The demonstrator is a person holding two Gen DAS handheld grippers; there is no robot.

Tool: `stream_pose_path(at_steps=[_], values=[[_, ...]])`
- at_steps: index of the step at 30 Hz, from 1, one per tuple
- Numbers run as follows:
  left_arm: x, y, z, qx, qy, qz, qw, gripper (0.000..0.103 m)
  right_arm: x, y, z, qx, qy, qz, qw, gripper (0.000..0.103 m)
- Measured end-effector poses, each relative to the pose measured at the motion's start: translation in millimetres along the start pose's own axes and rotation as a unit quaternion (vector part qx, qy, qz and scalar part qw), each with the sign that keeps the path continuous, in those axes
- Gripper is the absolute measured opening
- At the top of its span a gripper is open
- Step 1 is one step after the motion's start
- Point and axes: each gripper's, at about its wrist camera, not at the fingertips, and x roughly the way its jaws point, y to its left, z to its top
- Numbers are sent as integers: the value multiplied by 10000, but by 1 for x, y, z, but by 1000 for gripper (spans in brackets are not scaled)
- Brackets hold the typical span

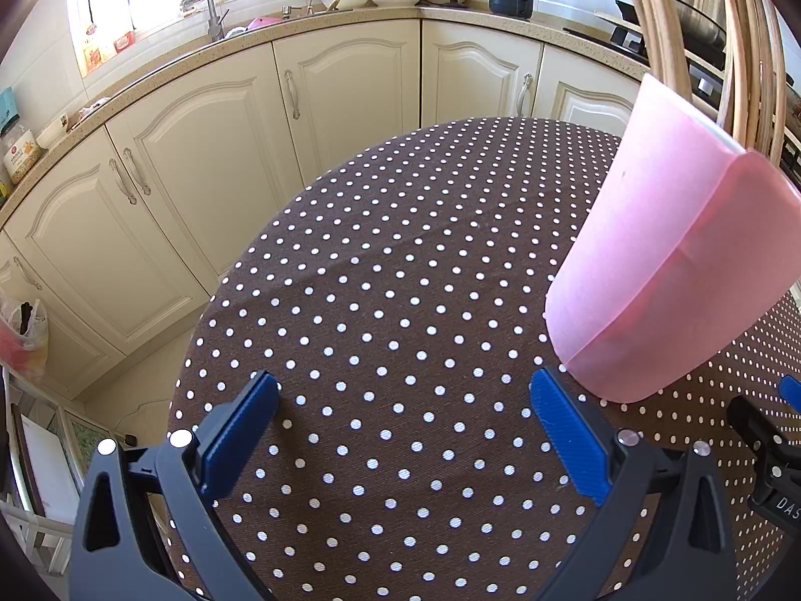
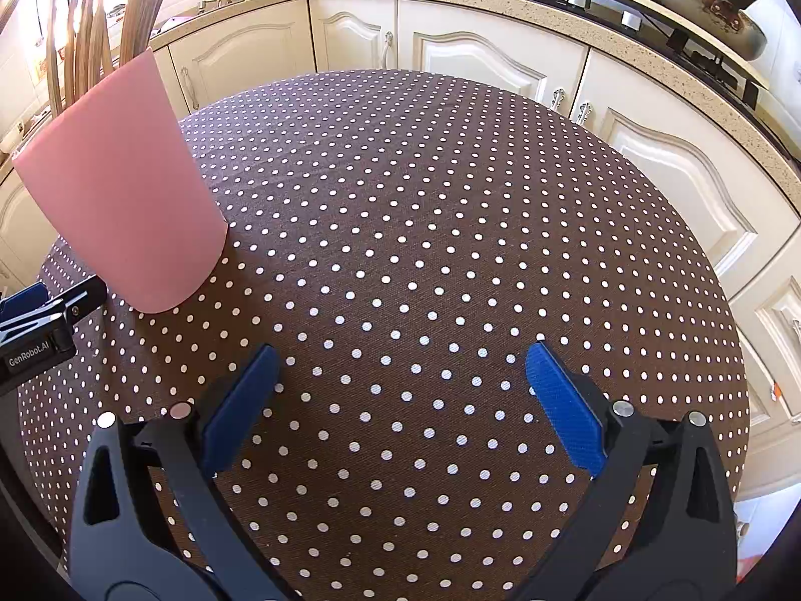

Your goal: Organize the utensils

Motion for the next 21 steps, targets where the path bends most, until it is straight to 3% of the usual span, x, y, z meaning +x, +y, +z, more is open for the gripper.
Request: stream_pose_path(at_steps=[21], values=[[1, -1, 0, 0, -1, -1, 10000, 99, 0, 0, 0, -1, -2, -2, 10000, 97]])
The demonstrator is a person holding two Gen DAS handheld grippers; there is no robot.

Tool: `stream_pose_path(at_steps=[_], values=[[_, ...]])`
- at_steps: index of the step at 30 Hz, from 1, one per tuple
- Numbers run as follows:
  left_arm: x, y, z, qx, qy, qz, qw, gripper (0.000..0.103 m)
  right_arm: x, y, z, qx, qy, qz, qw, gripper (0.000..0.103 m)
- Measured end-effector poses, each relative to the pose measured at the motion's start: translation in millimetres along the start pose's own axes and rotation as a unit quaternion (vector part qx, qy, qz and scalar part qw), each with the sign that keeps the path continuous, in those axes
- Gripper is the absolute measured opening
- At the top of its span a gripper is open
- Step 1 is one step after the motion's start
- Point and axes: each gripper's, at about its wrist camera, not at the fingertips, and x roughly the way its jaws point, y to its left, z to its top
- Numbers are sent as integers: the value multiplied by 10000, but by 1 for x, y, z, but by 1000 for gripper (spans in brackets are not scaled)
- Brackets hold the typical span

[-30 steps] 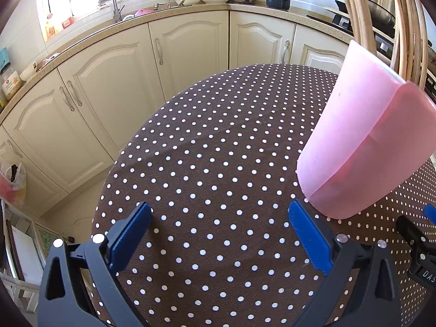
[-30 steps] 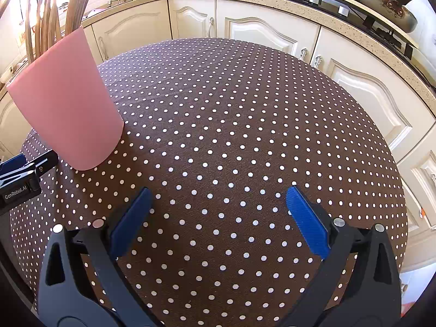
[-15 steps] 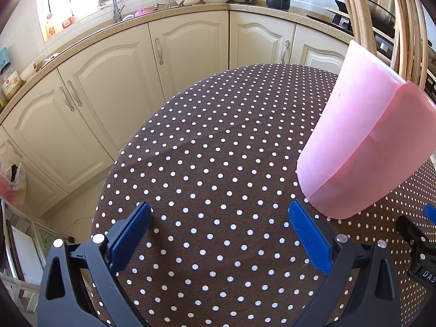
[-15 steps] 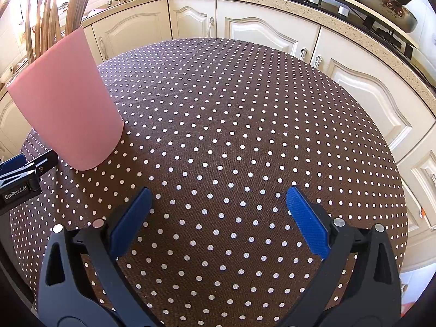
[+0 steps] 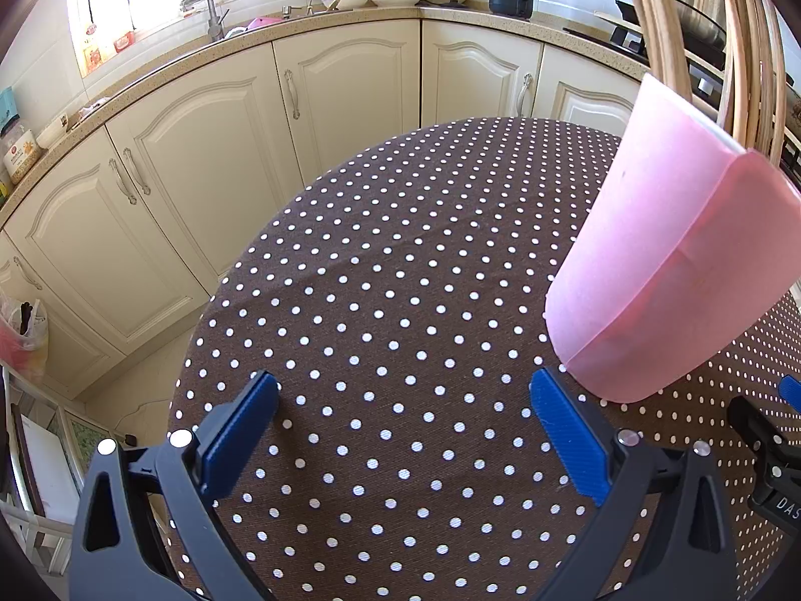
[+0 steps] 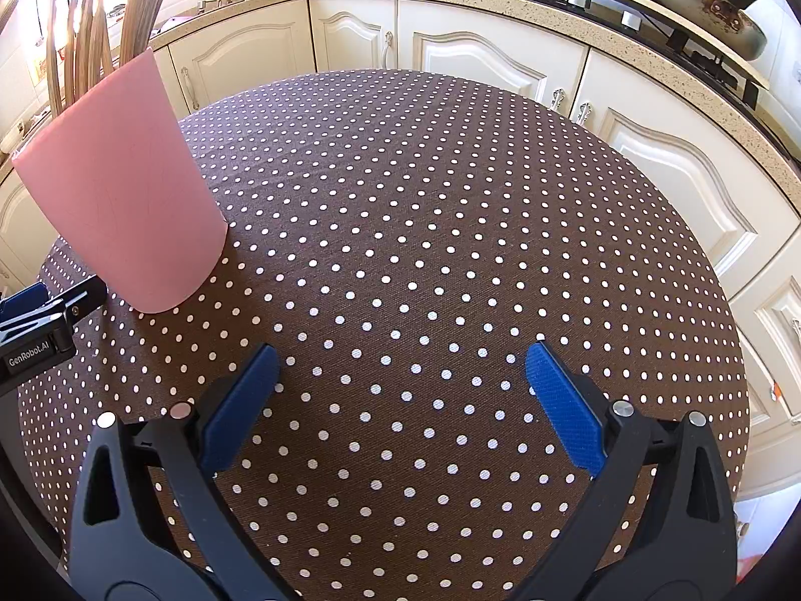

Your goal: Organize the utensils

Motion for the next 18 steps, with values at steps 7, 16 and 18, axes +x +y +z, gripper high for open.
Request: stream_pose_path(at_steps=[7, 16, 18], values=[[-1, 0, 0, -1, 0, 0, 10000, 99, -1, 1, -1, 0, 0, 0, 10000, 97], [0, 0, 0, -1, 0, -1, 10000, 99, 0, 0, 0, 0, -1, -1, 10000, 97], [-1, 0, 0, -1, 0, -1, 10000, 99, -1, 1, -1, -1, -1, -1, 10000, 97]])
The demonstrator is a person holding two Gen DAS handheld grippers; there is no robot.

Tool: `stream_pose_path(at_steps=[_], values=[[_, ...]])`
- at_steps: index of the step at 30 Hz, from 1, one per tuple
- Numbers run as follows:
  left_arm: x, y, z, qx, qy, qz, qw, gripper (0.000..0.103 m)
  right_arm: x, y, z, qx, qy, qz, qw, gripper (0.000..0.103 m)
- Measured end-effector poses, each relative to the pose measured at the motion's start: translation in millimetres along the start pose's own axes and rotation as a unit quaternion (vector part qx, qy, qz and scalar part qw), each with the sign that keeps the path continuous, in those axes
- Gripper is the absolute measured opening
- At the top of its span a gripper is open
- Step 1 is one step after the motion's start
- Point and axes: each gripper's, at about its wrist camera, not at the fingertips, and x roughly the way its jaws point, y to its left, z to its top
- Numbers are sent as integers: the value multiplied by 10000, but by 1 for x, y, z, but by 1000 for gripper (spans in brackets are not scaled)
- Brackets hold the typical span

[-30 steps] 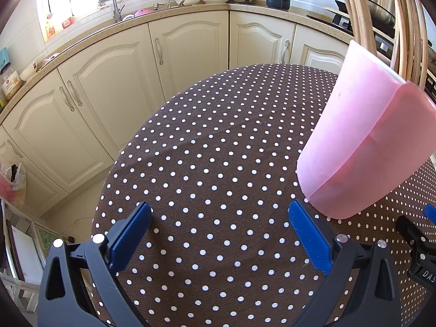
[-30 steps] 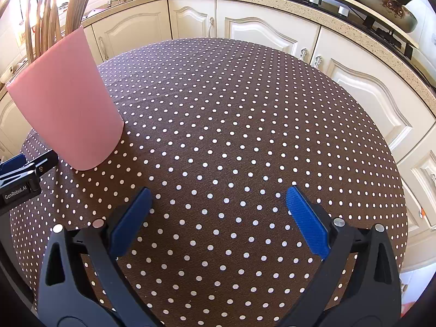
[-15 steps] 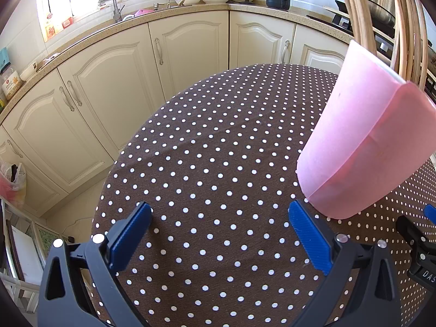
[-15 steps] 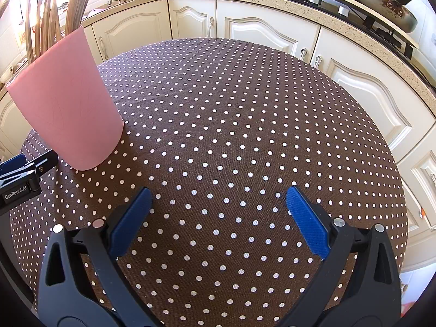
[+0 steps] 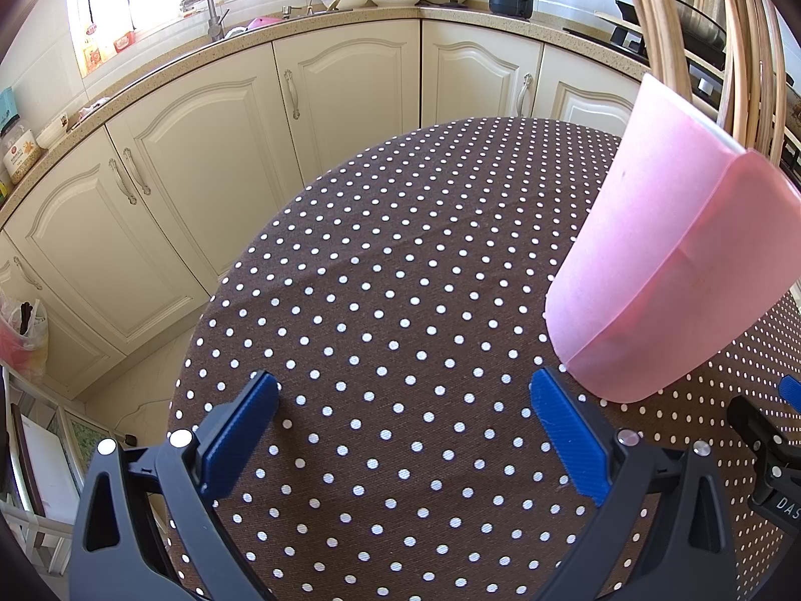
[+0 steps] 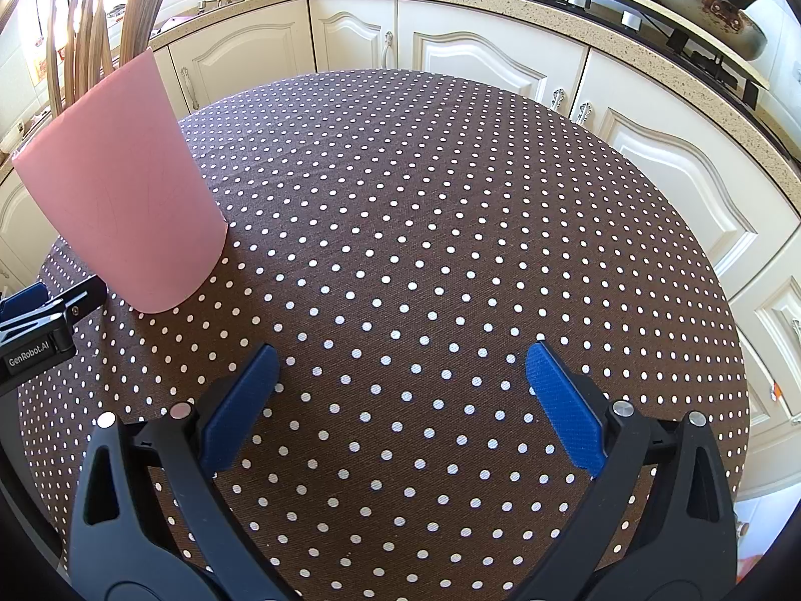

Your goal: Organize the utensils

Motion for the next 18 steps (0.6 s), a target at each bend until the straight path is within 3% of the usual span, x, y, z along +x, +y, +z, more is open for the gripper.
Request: stream_pose_path(at_steps=[18], values=[[0, 0, 0, -1, 0, 1, 10000, 99, 0, 0, 0, 0, 0, -1, 10000, 97]])
